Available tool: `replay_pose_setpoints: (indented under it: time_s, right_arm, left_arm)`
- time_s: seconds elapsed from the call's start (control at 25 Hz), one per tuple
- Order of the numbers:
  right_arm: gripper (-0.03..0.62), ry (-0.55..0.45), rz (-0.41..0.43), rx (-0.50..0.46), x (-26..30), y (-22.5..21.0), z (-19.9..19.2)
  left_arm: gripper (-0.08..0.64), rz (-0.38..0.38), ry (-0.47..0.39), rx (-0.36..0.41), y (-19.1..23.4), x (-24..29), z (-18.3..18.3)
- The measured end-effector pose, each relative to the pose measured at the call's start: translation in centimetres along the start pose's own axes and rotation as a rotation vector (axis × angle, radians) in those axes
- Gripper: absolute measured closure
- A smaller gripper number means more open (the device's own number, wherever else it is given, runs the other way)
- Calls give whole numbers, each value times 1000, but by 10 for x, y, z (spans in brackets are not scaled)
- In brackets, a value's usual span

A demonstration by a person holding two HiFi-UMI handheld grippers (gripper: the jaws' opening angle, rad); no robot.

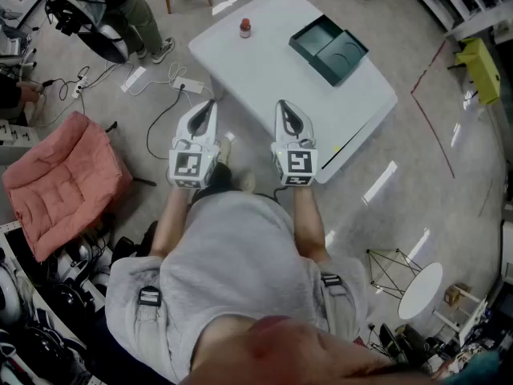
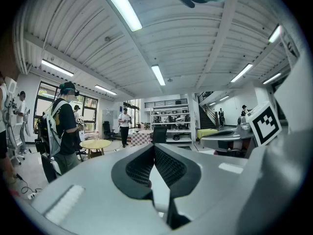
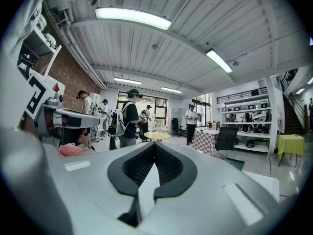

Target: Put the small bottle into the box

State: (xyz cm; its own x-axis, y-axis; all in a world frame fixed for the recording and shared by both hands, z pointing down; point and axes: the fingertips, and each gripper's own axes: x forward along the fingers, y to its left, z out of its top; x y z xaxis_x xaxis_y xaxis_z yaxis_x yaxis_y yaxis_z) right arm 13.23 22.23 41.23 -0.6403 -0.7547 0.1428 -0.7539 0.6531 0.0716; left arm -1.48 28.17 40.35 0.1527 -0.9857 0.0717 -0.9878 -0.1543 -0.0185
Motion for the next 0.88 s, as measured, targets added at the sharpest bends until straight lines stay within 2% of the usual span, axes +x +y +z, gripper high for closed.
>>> replay_pose_setpoints:
  time_s: [0.2, 0.36, 0.88]
  right_arm:
    - [589, -5, 14, 12, -2, -2, -14]
    - [588, -9, 22, 60, -4, -2, -16]
    - [588, 0, 40, 45, -3, -1, -15]
  left_arm:
    - [549, 0, 3, 2, -7, 4, -2]
    - [549, 2, -1, 5, -8, 2, -2]
    - [549, 8, -8, 13, -12, 3, 3]
